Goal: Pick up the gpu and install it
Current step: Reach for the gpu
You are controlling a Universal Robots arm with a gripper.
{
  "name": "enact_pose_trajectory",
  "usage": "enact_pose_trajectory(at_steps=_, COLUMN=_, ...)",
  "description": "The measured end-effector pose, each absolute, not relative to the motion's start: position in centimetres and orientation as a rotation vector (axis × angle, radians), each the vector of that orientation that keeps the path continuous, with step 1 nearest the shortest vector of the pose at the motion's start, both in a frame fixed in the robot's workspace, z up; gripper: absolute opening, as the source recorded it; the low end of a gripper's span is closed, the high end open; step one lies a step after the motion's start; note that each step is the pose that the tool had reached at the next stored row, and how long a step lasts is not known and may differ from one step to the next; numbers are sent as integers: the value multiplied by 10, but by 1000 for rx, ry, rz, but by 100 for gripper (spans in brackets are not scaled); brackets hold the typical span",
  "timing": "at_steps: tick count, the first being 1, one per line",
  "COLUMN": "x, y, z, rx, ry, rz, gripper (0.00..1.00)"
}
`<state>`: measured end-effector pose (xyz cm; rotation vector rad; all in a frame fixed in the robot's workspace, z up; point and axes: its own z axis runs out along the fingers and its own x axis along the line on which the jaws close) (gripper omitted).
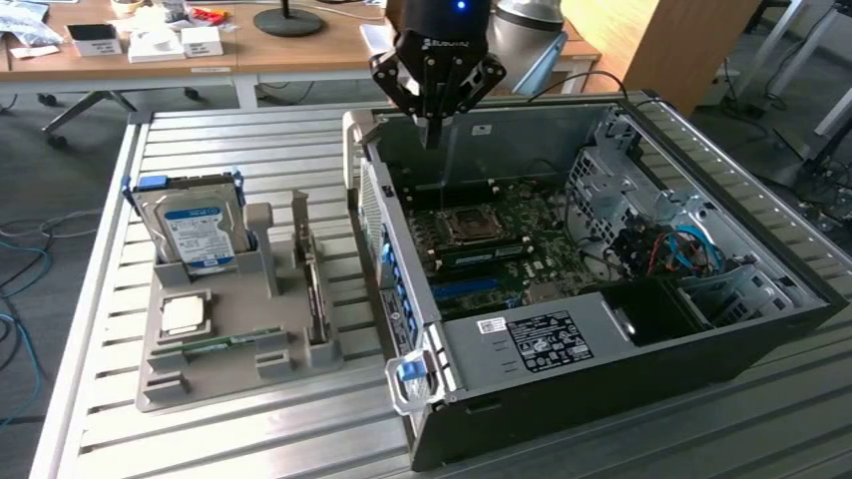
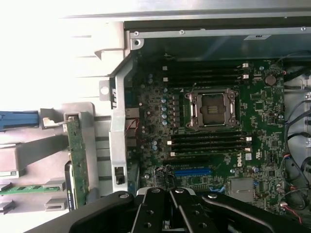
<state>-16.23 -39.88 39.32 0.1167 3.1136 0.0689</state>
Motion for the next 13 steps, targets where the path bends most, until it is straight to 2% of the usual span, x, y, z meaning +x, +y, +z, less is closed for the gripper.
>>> enact_pose_trajectory(at_steps=13, x=-183, y=-399, z=393, rx=117, ry=3114, rz=69, gripper=11)
